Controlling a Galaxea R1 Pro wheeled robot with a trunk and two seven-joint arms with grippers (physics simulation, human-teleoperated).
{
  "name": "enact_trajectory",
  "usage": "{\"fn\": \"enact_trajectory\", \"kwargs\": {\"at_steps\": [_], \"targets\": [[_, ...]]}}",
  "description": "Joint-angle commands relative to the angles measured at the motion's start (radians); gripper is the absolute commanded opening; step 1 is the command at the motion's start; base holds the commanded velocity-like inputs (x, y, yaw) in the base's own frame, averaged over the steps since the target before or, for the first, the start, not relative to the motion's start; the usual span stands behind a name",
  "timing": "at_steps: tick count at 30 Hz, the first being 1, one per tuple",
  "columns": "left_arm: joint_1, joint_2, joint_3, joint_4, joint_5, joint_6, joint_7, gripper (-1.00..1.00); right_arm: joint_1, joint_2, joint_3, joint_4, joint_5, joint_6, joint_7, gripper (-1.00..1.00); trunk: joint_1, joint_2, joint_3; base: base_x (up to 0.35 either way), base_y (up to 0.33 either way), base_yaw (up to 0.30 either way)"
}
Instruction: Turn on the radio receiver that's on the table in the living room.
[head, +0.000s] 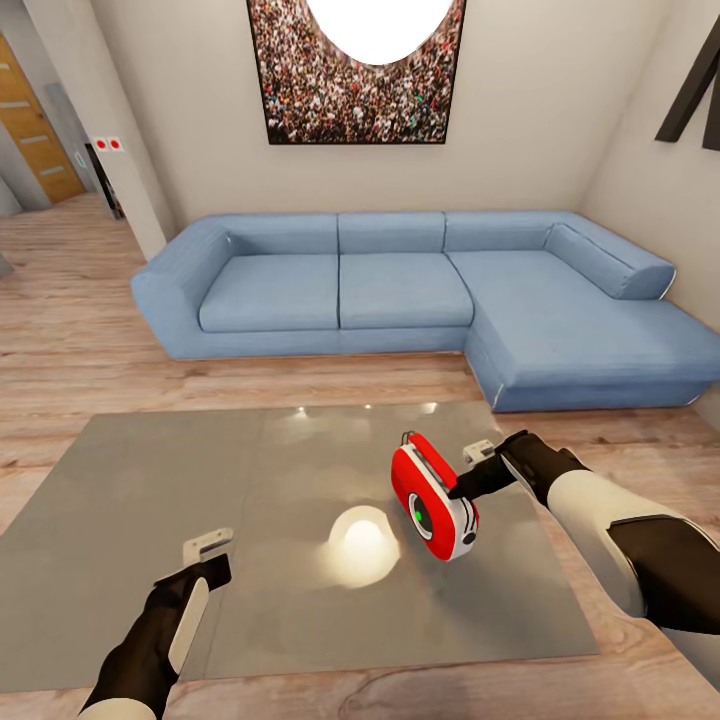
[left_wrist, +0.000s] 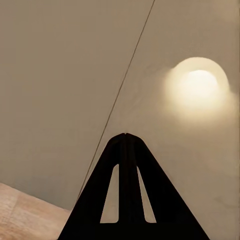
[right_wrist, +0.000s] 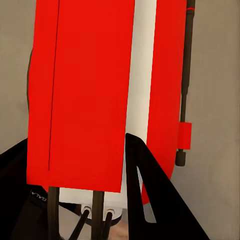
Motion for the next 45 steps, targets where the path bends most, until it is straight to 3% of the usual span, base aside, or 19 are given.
{"fn": "enact_trajectory", "kwargs": {"at_steps": [1, 16, 24, 45], "targets": [[0.0, 0.0, 0.0, 0.0, 0.0, 0.0, 0.0, -1.0, 0.0, 0.0, -0.005, 0.0, -0.005, 0.001, 0.0, -1.0, 0.004, -0.007, -0.003, 0.0, 0.0, 0.0], [0.0, -0.001, 0.0, 0.0, -0.001, 0.0, -0.001, -1.0, 0.0, 0.001, -0.005, 0.0, -0.005, 0.001, 0.0, -1.0, 0.061, -0.112, -0.05, 0.0, 0.0, 0.0], [0.0, -0.001, 0.0, 0.0, -0.001, 0.0, -0.002, -1.0, 0.0, 0.0, -0.005, 0.0, -0.006, -0.001, 0.001, -1.0, 0.061, -0.112, -0.05, 0.0, 0.0, 0.0], [0.0, -0.003, -0.002, 0.0, -0.001, 0.0, 0.0, -1.0, 0.0, 0.001, -0.005, 0.0, -0.005, -0.004, 0.0, -1.0, 0.142, -0.259, -0.116, 0.0, 0.0, 0.0]]}}
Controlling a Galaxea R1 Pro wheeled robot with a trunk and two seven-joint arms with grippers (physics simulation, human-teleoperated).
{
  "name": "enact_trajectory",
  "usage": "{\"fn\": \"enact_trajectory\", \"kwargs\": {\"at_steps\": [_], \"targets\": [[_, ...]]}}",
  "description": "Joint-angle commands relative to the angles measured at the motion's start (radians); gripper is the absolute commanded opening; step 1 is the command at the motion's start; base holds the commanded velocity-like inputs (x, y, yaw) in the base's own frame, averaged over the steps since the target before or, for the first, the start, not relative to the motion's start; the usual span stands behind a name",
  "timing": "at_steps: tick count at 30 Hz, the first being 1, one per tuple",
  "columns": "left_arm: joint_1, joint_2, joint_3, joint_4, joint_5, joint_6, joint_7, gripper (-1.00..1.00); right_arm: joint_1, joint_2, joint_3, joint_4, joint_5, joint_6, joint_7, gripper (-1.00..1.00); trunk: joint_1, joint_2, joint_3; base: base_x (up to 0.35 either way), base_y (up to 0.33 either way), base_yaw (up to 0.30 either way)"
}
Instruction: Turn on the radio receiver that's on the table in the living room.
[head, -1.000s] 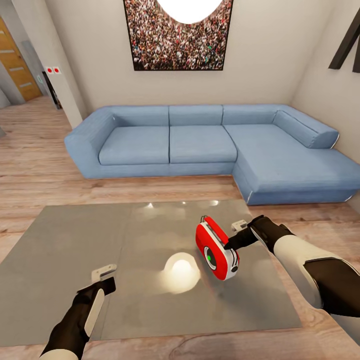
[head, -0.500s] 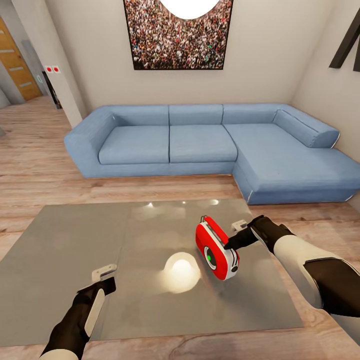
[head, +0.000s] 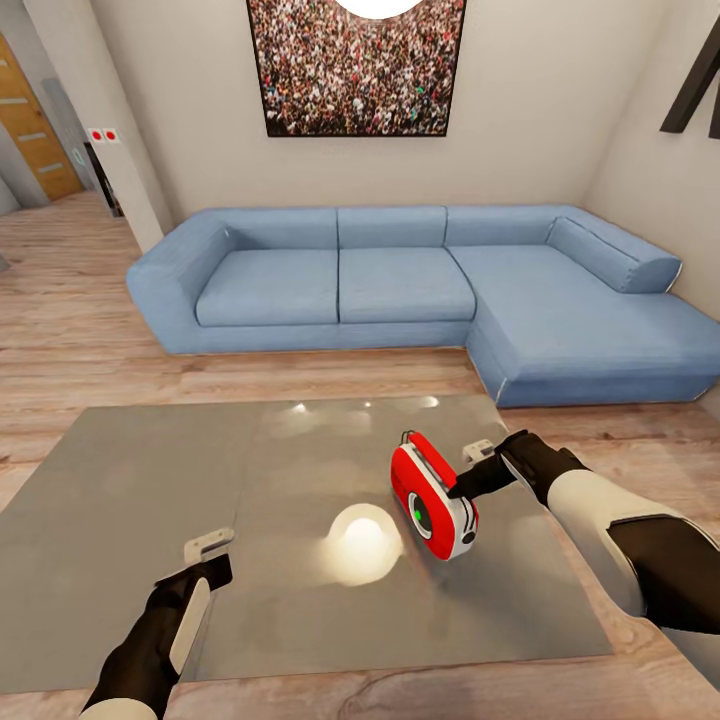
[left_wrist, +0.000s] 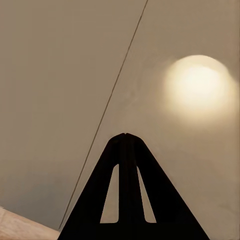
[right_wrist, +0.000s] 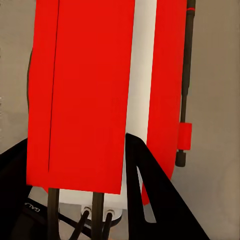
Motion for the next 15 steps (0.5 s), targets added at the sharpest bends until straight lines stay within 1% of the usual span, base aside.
{"fn": "enact_trajectory", "kwargs": {"at_steps": [1, 15], "targets": [[0.0, 0.0, 0.0, 0.0, 0.0, 0.0, 0.0, -1.0, 0.001, 0.0, -0.005, -0.001, 0.002, -0.004, 0.0, -1.0, 0.0, 0.0, 0.0, 0.0, 0.0, 0.0], [0.0, -0.001, 0.0, 0.0, 0.001, 0.0, -0.001, -1.0, 0.001, 0.0, -0.005, -0.001, 0.002, -0.004, -0.01, -1.0, 0.0, 0.0, 0.0, 0.0, 0.0, 0.0]]}}
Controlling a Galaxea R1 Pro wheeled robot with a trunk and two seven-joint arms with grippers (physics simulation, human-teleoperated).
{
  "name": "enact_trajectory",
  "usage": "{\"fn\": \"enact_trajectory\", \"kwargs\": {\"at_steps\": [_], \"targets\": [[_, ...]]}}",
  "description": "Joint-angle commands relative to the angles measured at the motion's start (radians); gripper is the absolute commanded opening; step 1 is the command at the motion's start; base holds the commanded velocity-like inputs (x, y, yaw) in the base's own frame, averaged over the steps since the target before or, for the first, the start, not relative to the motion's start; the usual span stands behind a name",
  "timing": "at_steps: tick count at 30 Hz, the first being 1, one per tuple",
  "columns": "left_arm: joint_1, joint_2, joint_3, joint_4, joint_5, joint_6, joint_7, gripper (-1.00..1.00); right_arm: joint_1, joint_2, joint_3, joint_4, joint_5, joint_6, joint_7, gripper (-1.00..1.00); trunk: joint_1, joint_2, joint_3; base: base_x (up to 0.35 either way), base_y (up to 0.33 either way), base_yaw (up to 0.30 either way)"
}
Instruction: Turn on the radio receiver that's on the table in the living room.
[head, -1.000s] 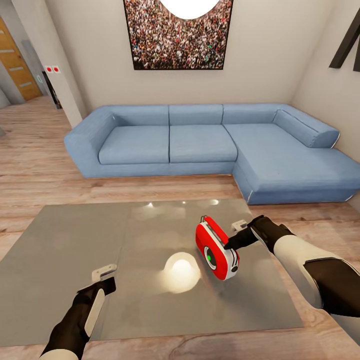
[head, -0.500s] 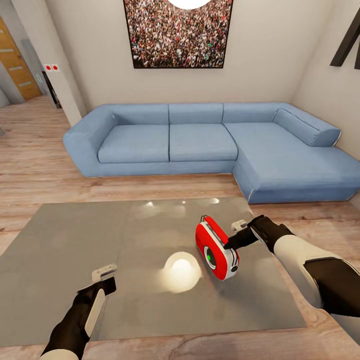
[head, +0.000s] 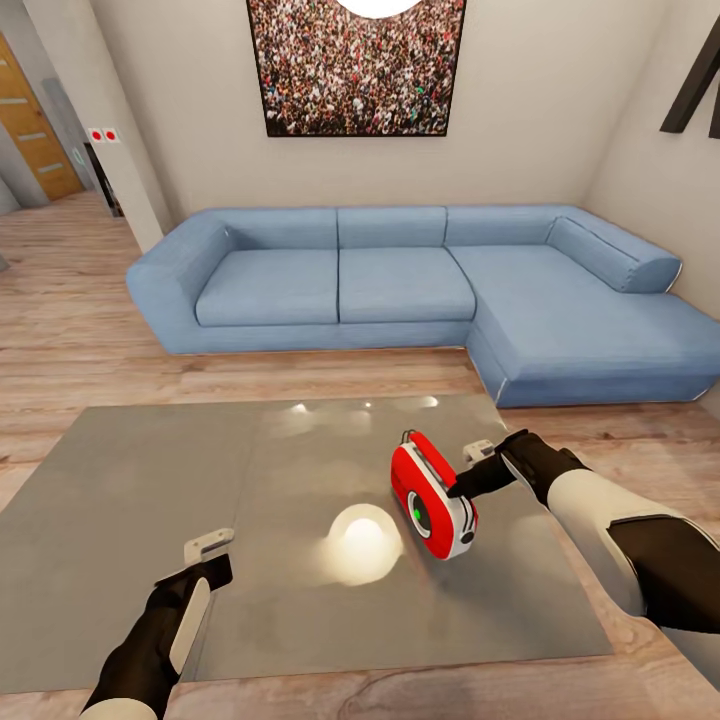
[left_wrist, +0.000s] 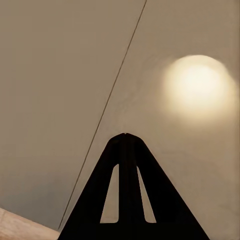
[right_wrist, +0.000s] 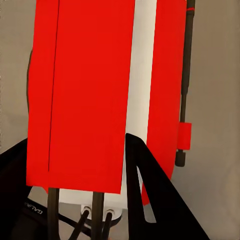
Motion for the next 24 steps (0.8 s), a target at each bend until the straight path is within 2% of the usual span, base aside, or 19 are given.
{"fn": "enact_trajectory", "kwargs": {"at_steps": [1, 4, 12, 13, 24], "targets": [[0.0, 0.0, 0.0, 0.0, 0.0, 0.0, 0.0, -1.0, 0.001, 0.0, 0.0, -0.001, 0.016, -0.009, -0.001, -1.0, 0.004, -0.007, -0.003, 0.0, 0.0, 0.0], [0.0, -0.001, 0.0, 0.0, -0.001, 0.0, 0.0, -1.0, 0.001, 0.0, 0.0, -0.001, 0.016, -0.009, -0.002, -1.0, 0.016, -0.028, -0.013, 0.0, 0.0, 0.0], [0.0, -0.001, 0.0, 0.0, -0.001, 0.0, 0.0, -1.0, 0.001, 0.001, 0.0, 0.011, 0.016, -0.013, -0.006, -1.0, 0.016, -0.028, -0.013, 0.0, 0.0, 0.0], [0.0, -0.001, 0.0, 0.0, -0.001, 0.0, 0.0, -1.0, 0.001, 0.001, 0.0, 0.012, 0.016, -0.013, -0.006, 1.0, 0.016, -0.028, -0.013, 0.0, 0.0, 0.0], [0.0, -0.001, 0.0, 0.0, -0.001, 0.0, 0.0, -1.0, 0.001, 0.001, 0.0, 0.014, 0.017, -0.013, -0.007, 1.0, 0.016, -0.028, -0.013, 0.0, 0.0, 0.0]]}}
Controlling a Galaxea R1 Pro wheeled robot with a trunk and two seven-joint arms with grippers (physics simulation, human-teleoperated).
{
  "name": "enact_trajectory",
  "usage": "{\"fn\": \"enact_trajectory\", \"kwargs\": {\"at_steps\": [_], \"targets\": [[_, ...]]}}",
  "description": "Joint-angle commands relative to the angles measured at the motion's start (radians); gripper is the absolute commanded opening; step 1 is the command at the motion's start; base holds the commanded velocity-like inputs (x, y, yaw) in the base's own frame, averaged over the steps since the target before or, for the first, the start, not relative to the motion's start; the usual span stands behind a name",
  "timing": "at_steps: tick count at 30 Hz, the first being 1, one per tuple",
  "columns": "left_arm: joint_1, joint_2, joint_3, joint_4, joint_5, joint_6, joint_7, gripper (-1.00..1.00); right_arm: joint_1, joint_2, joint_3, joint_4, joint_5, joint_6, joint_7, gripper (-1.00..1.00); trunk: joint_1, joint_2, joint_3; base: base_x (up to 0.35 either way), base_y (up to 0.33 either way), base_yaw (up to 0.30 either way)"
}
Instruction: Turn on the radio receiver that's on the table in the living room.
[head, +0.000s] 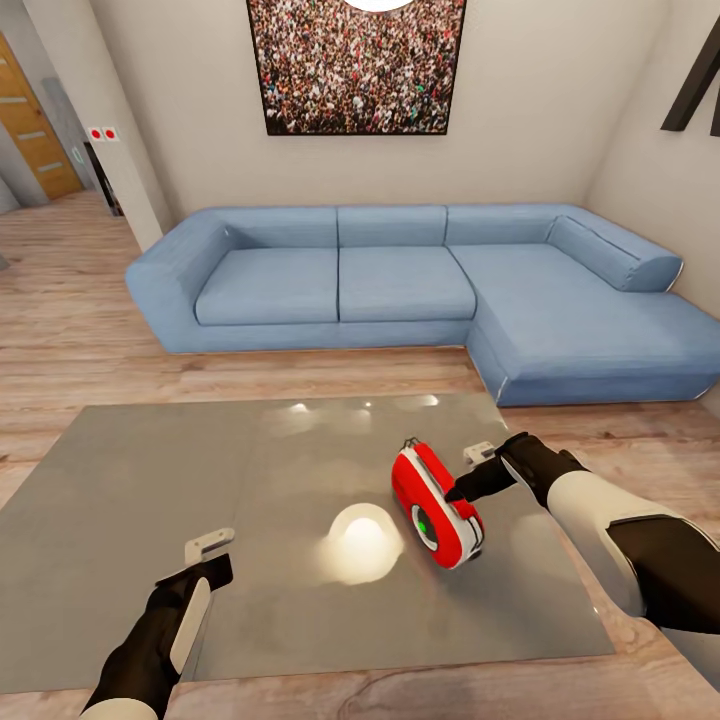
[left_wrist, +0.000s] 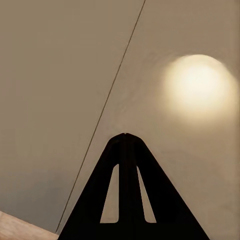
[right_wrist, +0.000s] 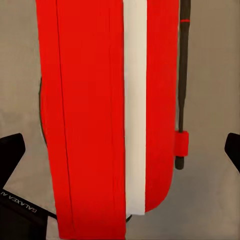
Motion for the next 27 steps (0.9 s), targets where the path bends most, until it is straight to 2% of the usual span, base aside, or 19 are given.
{"fn": "enact_trajectory", "kwargs": {"at_steps": [1, 11, 27], "targets": [[0.0, 0.0, 0.0, 0.0, 0.0, 0.0, 0.0, -1.0, 0.0, 0.0, 0.0, 0.0, 0.0, 0.0, 0.0, 1.0, 0.0, 0.0, 0.0, 0.0, 0.0, 0.0], [0.0, 0.006, 0.001, 0.001, -0.006, 0.0, 0.004, -1.0, 0.0, 0.001, 0.0, 0.0, 0.0, 0.0, 0.0, 1.0, 0.0, 0.0, 0.0, 0.0, 0.0, 0.0], [0.002, 0.008, 0.002, 0.003, -0.009, 0.002, 0.006, -1.0, 0.0, 0.002, 0.0, 0.002, 0.001, 0.0, 0.0, 1.0, -0.061, 0.112, 0.05, 0.0, 0.0, 0.0]]}}
